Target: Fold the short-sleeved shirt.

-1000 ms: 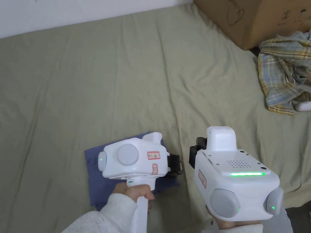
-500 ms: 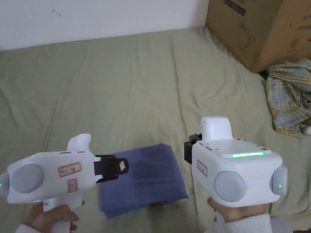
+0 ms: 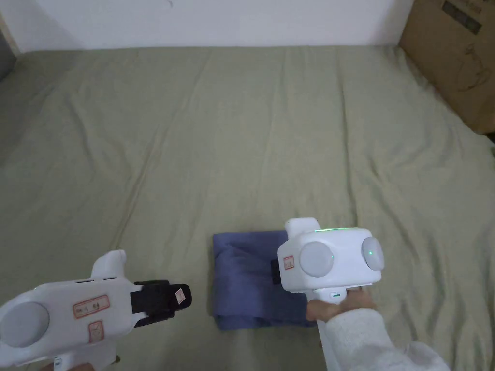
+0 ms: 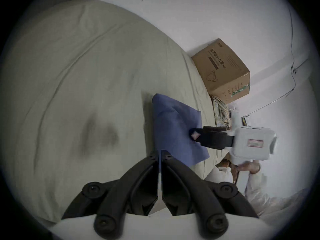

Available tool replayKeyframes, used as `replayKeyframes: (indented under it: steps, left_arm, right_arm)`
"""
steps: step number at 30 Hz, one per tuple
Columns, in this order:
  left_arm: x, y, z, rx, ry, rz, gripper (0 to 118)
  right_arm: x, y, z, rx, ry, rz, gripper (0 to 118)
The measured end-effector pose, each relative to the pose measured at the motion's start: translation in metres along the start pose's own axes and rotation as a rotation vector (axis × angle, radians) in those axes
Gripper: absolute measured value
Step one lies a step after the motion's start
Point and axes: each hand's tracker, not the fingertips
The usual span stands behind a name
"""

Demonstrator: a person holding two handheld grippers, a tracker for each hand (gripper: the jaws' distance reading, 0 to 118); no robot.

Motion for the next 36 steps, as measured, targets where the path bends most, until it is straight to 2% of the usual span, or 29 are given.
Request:
replayKeyframes:
  steps: [7,8,9,11,13,15,20,22,25,26,27,28,30,32,33,34,36]
  left_arm:
    - [-0.013,0.02,-0.039,-0.082,-0.096,0.024,5]
    - [-0.012,0.025,-0.045,-0.091,-0.113,0.018,11]
    - [-0.011,0.03,-0.05,-0.098,-0.114,-0.001,25]
    - [-0.013,0.04,-0.062,-0.117,-0.137,-0.01,71]
    - [-0.016,0.048,-0.077,-0.16,-0.168,0.027,105]
    - [-0.023,0.052,-0.092,-0.164,-0.219,0.063,112]
    - [-0.047,0.052,-0.145,-0.218,-0.329,0.216,112]
    - [-0.054,0.048,-0.162,-0.204,-0.433,0.306,113]
    - [-0.051,0.048,-0.171,-0.209,-0.431,0.327,110]
    - [-0.049,0.048,-0.171,-0.211,-0.423,0.32,102]
    - [-0.044,0.047,-0.169,-0.213,-0.412,0.309,78]
    - [-0.04,0.046,-0.166,-0.207,-0.376,0.294,29]
    - [-0.043,0.043,-0.169,-0.217,-0.222,0.286,28]
    - [-0.059,0.033,-0.173,-0.195,-0.368,0.392,27]
    - [-0.054,0.032,-0.169,-0.184,-0.386,0.409,27]
    - [-0.047,0.038,-0.163,-0.198,-0.315,0.339,27]
    - [-0.041,0.042,-0.152,-0.196,-0.28,0.289,27]
  right_arm:
    - [-0.004,0.003,0.0,0.003,-0.014,-0.001,1]
    - [-0.004,0.003,0.0,0.005,-0.016,0.001,1]
    - [-0.003,0.002,0.001,0.007,-0.016,0.002,1]
    - [-0.004,0.001,0.001,0.013,-0.018,0.01,1]
    - [-0.004,-0.002,0.001,0.02,-0.019,0.017,1]
    - [-0.003,-0.002,0.002,0.025,-0.014,0.01,1]
    - [0.0,-0.003,0.001,0.027,0.003,-0.009,1]
    - [0.0,-0.003,0.001,0.029,0.002,-0.002,1]
    - [0.003,-0.004,0.0,0.032,0.011,-0.017,1]
    - [0.005,-0.004,0.001,0.033,0.016,-0.028,1]
    - [0.006,-0.005,0.001,0.036,0.02,-0.035,1]
    - [0.007,-0.006,0.001,0.039,0.022,-0.039,1]
    - [0.008,-0.006,0.002,0.046,0.021,-0.055,1]
    - [0.011,-0.009,0.002,0.063,0.038,-0.063,1]
    - [0.011,-0.011,0.005,0.08,0.047,-0.066,1]
    - [0.01,-0.012,0.009,0.094,0.043,-0.069,1]
    - [0.005,-0.013,0.017,0.171,0.022,-0.058,1]
